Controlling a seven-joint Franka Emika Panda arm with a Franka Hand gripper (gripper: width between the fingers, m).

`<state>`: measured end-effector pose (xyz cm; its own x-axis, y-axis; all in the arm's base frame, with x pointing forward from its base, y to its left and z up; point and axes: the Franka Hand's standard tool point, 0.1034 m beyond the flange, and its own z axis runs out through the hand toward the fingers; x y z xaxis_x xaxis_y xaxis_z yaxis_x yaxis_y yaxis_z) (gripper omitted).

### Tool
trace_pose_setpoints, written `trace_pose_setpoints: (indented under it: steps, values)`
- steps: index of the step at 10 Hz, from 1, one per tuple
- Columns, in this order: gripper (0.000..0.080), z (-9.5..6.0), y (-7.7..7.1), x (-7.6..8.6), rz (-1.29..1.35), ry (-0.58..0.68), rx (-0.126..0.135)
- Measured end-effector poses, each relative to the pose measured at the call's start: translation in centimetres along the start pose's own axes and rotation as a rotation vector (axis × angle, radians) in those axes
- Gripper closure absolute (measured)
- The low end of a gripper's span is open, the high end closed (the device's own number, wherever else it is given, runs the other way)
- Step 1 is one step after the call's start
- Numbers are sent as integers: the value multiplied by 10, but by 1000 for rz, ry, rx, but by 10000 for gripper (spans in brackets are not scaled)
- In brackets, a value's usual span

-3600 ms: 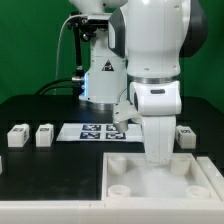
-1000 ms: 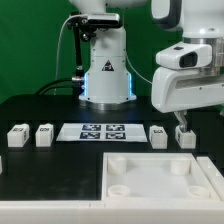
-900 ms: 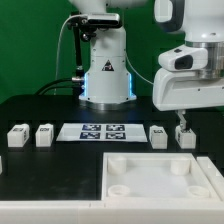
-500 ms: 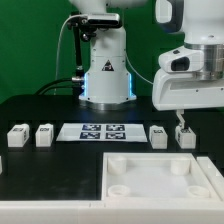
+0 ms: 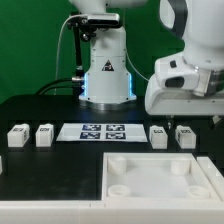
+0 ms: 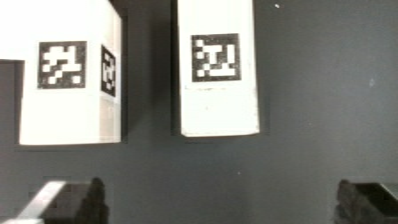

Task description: Assemble one leg

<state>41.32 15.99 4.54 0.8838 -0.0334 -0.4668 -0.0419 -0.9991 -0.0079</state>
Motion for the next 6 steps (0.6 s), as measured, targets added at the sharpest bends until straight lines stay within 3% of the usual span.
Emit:
trace_pose_setpoints:
  steps: [1,2,3,4,6]
  values:
    - [150,-2,1,-7,5,-118,-17]
    - [150,-8,0,-2,8,-200,-20]
    - [150,-4,1,2,9,-249,-22]
    - [150,0,5,-8,9,-369,-37]
    - [150,10,-3,-6,17,-442,-47]
